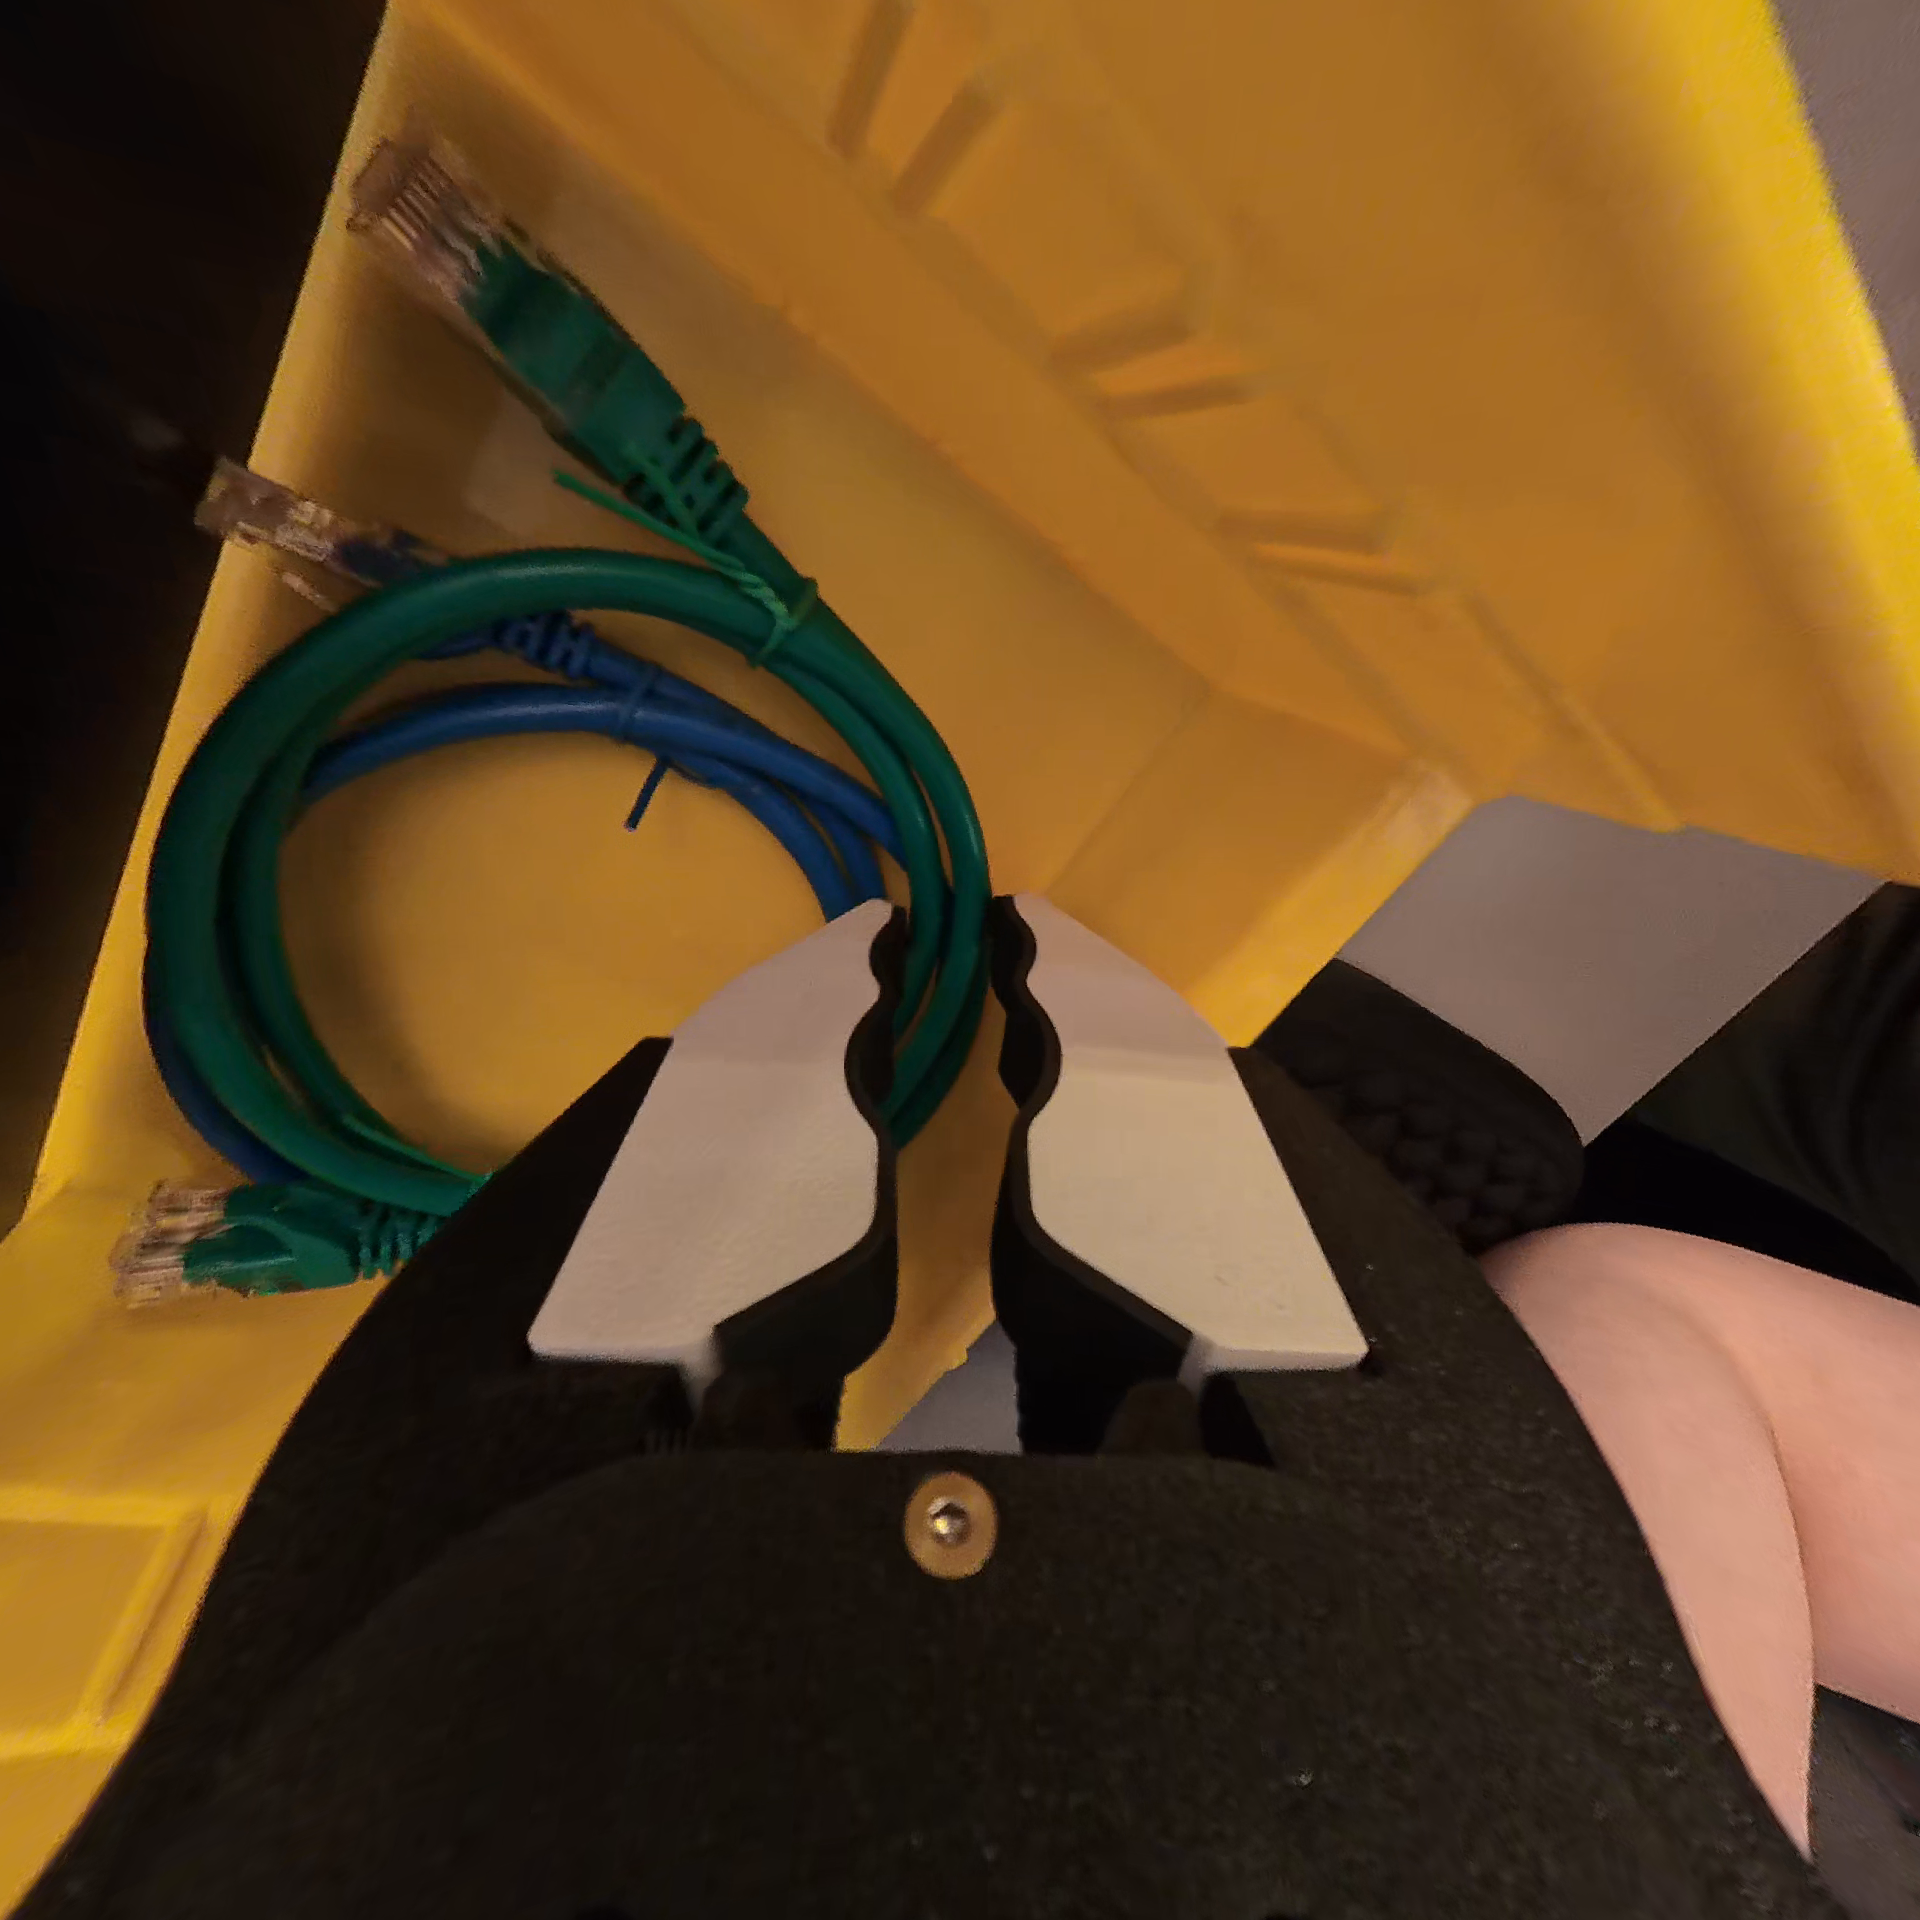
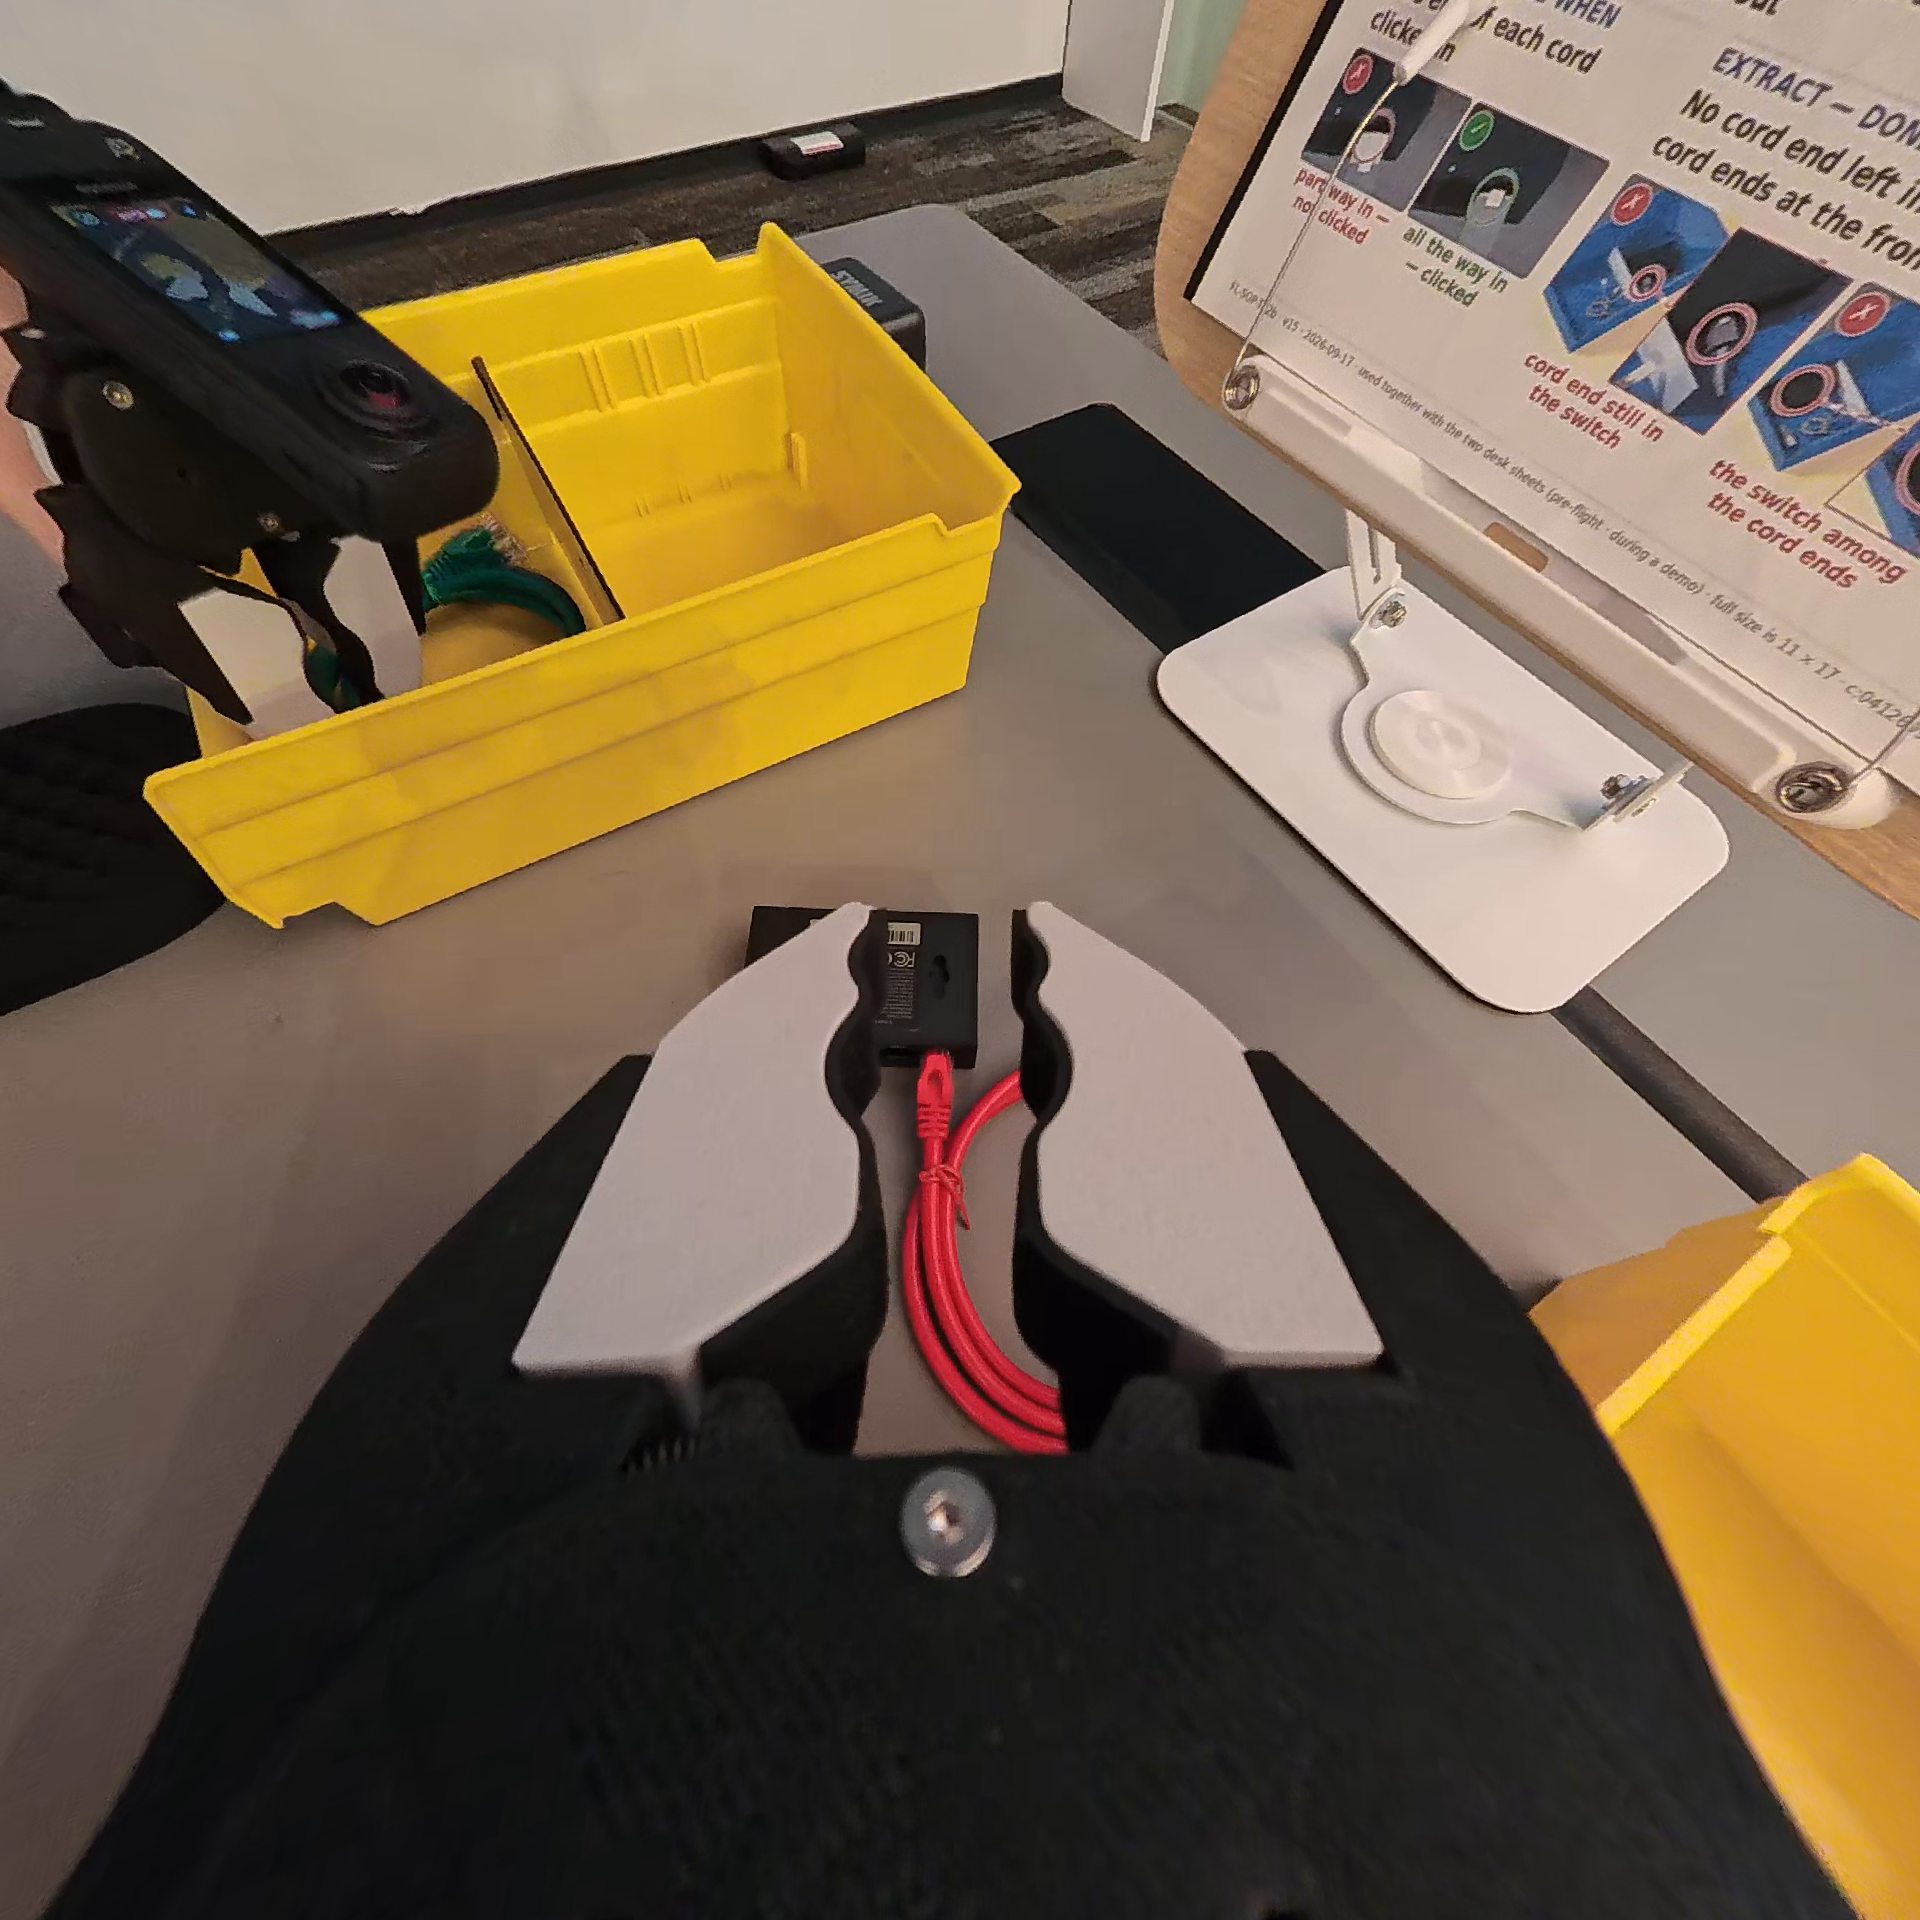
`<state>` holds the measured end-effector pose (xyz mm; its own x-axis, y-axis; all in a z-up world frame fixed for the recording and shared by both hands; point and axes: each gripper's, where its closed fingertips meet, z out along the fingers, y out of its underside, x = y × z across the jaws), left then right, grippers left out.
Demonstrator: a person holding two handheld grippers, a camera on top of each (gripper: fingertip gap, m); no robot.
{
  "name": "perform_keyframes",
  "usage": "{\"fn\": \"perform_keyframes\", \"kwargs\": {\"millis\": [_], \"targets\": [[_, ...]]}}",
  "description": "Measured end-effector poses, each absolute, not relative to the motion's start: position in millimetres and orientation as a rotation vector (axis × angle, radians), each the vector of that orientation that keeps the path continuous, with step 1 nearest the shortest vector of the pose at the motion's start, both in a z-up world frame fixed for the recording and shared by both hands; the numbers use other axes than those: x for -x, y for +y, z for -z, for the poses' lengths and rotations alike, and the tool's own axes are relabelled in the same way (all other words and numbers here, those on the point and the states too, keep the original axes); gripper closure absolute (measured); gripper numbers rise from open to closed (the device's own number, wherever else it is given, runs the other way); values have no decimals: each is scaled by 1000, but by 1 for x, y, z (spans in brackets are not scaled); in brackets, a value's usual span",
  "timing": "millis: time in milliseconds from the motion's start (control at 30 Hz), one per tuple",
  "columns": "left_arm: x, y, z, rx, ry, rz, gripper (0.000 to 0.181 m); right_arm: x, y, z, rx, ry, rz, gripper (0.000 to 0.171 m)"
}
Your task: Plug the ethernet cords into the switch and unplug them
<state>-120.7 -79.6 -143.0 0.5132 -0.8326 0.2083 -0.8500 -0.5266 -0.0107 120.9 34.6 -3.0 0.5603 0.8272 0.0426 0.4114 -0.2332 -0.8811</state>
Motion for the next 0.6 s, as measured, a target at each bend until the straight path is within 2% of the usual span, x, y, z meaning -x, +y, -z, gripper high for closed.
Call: {"fn": "perform_keyframes", "kwargs": {"millis": [300,600], "targets": [[129,-75,126,-2681,-1620,-156,169,-121,34,4,1850,-1015,-554,148],[121,-74,84,-2842,-1665,-305,172,-122,35,3,1850,-1011,-558,149]]}}
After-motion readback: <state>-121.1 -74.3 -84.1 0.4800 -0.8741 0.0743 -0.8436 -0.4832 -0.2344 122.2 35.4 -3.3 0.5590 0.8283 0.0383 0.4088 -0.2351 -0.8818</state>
